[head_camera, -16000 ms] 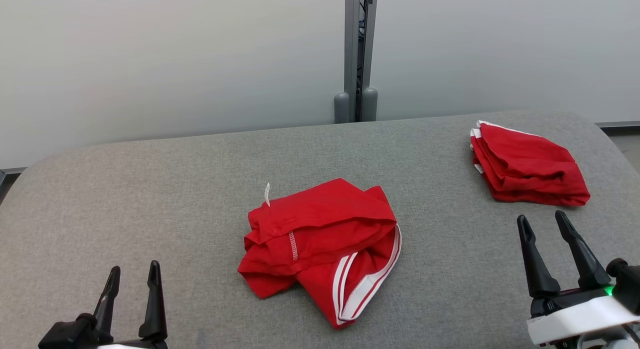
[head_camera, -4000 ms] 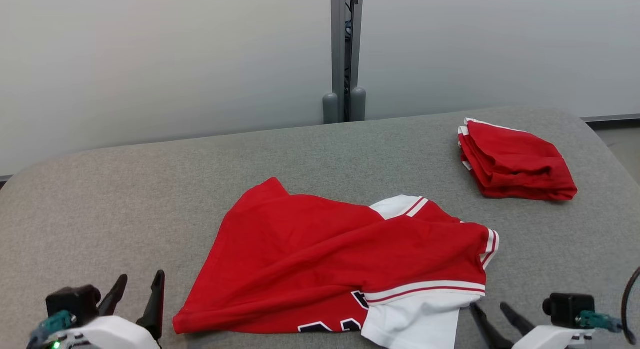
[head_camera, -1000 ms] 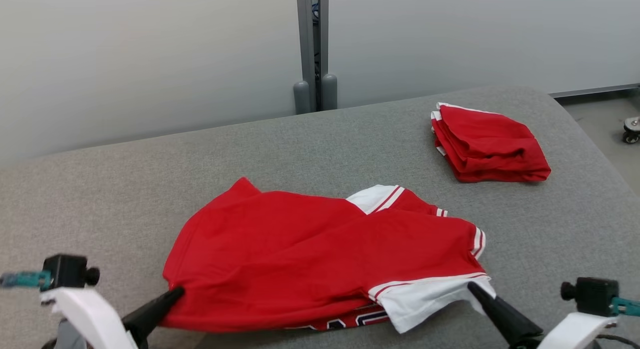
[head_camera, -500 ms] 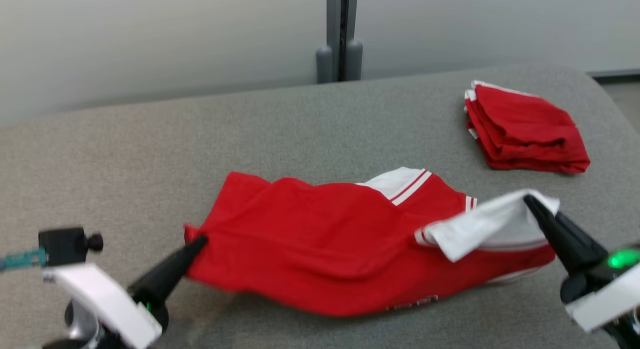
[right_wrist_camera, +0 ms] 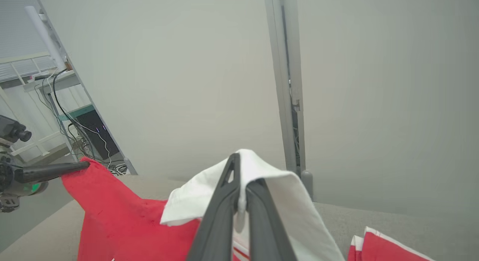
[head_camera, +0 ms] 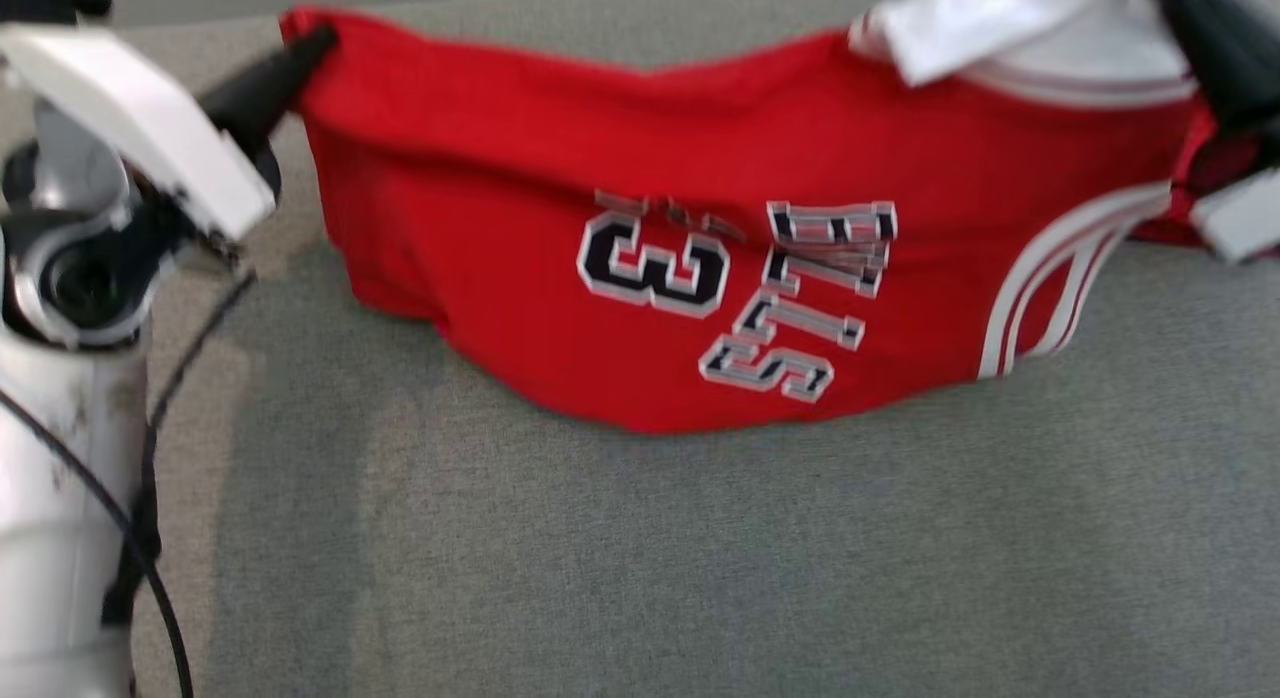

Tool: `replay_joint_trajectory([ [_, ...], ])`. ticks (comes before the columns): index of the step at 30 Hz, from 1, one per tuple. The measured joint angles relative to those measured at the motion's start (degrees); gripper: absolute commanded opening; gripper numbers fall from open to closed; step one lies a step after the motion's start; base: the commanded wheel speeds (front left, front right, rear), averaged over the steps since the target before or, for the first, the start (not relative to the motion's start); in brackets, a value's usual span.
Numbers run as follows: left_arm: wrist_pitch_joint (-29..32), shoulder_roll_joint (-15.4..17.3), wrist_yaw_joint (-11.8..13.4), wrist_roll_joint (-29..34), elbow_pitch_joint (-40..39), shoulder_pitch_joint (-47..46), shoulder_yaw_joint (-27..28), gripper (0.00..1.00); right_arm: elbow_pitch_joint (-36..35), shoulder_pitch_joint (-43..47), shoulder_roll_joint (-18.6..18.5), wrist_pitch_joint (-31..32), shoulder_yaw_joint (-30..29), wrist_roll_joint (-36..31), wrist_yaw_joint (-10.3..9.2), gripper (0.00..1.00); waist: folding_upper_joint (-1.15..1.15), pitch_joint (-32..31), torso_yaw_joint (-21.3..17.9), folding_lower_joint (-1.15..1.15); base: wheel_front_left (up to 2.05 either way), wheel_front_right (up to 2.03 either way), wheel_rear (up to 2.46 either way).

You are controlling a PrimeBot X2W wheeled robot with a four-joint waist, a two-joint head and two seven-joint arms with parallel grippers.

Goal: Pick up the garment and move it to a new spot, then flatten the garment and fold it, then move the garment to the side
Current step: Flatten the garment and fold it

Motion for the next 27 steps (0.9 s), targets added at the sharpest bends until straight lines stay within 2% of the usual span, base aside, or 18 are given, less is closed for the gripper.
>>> replay_joint_trajectory([
  [7, -5.0, -0.7, -1.3, 4.7, 14.2, -20.3, -3.5, 0.00, 7.6, -20.9, -1.8, -2.2, 4.5, 0.6, 0.00, 0.00, 0.00, 5.7, 1.5, 0.00, 0.00, 0.00, 0.00],
  [9, -6.6, 0.2, -1.8, 7.8, 18.9, -27.8, -6.6, 0.00, 11.1, -29.4, -2.6, -3.0, 6.4, 0.6, 0.00, 0.00, 0.00, 8.1, 2.1, 0.00, 0.00, 0.00, 0.00],
  [13, -12.2, 0.3, -1.9, 9.8, 23.9, -38.2, -7.8, 0.00, 14.7, -39.9, -3.4, -3.9, 9.6, -0.2, 0.01, 0.00, 0.00, 11.0, 2.9, 0.00, 0.00, 0.00, 0.00],
  [17, -20.6, 0.7, -2.2, 12.2, 27.7, -46.4, -9.3, 0.00, 19.5, -49.6, -3.7, -8.5, 10.6, -1.6, 0.01, 0.00, 0.00, 13.6, 3.4, 0.00, 0.00, 0.00, 0.00],
  [22, -31.0, 0.4, -2.3, 12.1, 30.3, -52.2, -12.2, 0.00, 23.7, -58.9, -2.4, -12.1, 8.8, -6.2, 0.01, 0.00, 0.00, 14.9, 4.1, 0.00, 0.00, 0.00, 0.00],
  [24, -32.2, 0.1, -2.3, 9.9, 31.2, -52.2, -14.1, 0.00, 22.4, -59.9, -1.3, -12.3, 6.4, -6.9, 0.01, 0.00, 0.00, 14.6, 4.3, 0.00, 0.00, 0.00, 0.00],
  [27, -32.2, 1.1, -2.3, 6.7, 31.8, -50.7, -17.9, 0.00, 20.2, -57.4, -0.6, -12.3, 7.7, -6.9, 0.01, 0.00, 0.00, 13.6, 4.2, 0.00, 0.00, 0.00, 0.00],
])
